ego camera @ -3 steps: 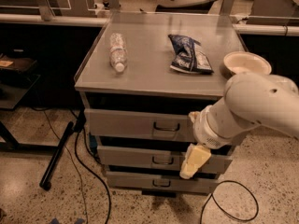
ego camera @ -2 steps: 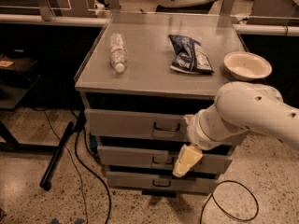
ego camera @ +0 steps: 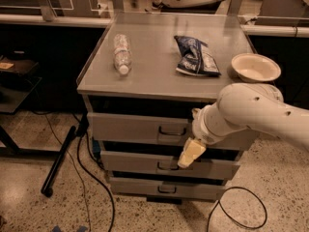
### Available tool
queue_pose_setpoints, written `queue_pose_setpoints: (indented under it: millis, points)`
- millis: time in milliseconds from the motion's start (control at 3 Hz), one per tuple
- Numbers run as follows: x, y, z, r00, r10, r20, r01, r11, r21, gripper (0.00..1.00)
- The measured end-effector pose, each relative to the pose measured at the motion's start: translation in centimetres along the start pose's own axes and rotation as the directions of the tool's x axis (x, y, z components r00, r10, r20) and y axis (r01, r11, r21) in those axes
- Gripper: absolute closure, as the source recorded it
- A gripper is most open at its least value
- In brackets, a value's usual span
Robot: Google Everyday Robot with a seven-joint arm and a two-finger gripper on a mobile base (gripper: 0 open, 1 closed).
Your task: Open top drawer
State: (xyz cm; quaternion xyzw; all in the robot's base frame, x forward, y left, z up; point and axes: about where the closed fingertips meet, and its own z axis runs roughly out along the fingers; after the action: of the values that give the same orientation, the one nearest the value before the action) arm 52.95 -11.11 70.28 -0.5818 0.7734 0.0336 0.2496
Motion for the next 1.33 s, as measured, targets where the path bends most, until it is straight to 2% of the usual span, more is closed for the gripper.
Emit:
queue_pose_setpoints:
  millis: [333, 1000, 1333]
  points:
    - [0.2, -1.6, 0.8, 1.000, 0.002, -0.009, -0.002, 0.9998, 0.020, 0.00]
    - [1.7, -1.1, 3.6, 0.999, 0.017, -0.050, -0.017, 0.9998, -0.007, 0.00]
    - [1.9, -1.9, 5.0, 0.998, -0.002, -0.066, 0.001, 0.9998, -0.017, 0.00]
